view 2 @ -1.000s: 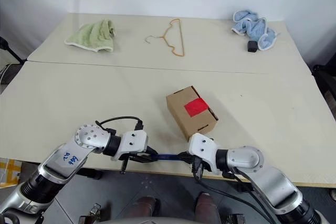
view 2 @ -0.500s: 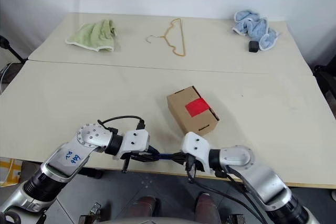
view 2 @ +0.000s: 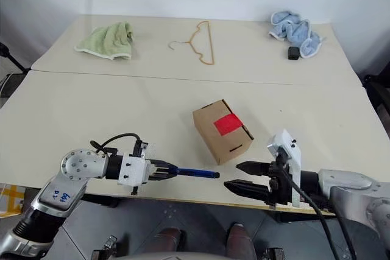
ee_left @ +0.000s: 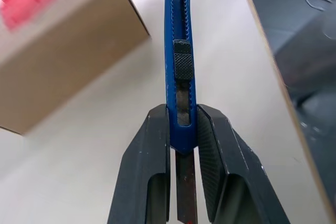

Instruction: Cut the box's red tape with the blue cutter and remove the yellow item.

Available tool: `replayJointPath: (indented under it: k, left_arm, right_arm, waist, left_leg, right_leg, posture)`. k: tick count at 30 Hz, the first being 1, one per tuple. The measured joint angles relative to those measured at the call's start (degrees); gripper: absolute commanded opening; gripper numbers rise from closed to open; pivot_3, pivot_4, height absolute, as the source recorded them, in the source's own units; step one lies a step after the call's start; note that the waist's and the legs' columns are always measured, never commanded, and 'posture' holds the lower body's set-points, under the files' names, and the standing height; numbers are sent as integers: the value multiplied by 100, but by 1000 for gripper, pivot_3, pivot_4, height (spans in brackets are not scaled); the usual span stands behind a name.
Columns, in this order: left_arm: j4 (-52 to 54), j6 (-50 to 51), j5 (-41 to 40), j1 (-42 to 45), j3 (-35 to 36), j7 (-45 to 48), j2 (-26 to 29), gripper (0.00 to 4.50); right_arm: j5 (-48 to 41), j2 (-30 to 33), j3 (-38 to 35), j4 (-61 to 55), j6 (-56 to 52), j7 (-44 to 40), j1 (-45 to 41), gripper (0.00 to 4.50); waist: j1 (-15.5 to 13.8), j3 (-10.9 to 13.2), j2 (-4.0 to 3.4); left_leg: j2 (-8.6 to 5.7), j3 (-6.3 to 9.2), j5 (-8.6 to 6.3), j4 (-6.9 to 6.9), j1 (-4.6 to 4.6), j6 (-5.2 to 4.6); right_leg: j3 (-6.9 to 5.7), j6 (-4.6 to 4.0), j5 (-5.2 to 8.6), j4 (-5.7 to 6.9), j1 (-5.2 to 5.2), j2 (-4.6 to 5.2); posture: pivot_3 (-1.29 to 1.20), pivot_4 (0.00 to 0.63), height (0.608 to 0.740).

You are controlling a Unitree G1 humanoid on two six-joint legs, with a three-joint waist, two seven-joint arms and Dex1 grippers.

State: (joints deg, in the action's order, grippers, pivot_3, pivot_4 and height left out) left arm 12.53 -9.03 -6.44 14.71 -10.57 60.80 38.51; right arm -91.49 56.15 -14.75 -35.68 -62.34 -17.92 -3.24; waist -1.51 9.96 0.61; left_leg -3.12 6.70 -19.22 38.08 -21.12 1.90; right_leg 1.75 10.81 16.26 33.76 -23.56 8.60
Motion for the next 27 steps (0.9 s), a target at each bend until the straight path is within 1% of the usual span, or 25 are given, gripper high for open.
replayJointPath:
  k: [4, 9, 12, 14, 18, 27]
  left_arm:
    - [1, -11, 3, 155, -36, -37, -138, 410]
    - [10, 37, 9, 207, -145, -80, -234, 410]
    - [30, 95, 9, 238, -170, -129, -249, 410]
    - [53, 123, 9, 243, -176, -146, -262, 410]
    - [98, 171, 10, 248, -178, -191, -268, 410]
    - [232, 218, 20, 281, -195, -253, -362, 410]
  right_arm:
    - [-608, 0, 722, 185, 94, 1006, -426, 4460]
    - [-1070, -84, 1252, 331, 265, 1677, -733, 4460]
    - [-1274, -192, 1465, 433, 406, 1918, -858, 3909]
    - [-1329, -237, 1518, 440, 470, 1998, -925, 3329]
    - [-1380, -266, 1679, 541, 504, 2119, -977, 1944]
    - [-1581, -385, 1851, 680, 621, 2269, -1110, 1944]
  waist:
    - [20, 0, 0]
    - [13, 0, 0]
    - [14, 0, 0]
    - [13, 0, 0]
    - [14, 0, 0]
    - [16, 0, -1]
  left_leg:
    - [0, -3, 0, -2, 0, 0]
    - [0, -2, 0, -1, -3, -1]
    - [0, -2, 0, 0, -3, -1]
    - [0, -1, 0, -1, -4, -1]
    - [1, -1, 0, -1, -4, -2]
    - [1, -1, 0, -2, -3, -1]
  right_leg:
    - [0, 1, 0, 10, -2, -1]
    - [0, 3, -2, 10, -2, -2]
    - [0, 3, -2, 10, -2, -2]
    - [0, 3, -2, 10, -2, -2]
    - [0, 3, -2, 10, -2, -2]
    - [0, 3, -2, 10, -2, -3]
  posture:
    - [0, 150, 740]
    - [0, 150, 740]
    - [0, 150, 740]
    - [0, 150, 740]
    - [0, 150, 740]
    - [0, 150, 740]
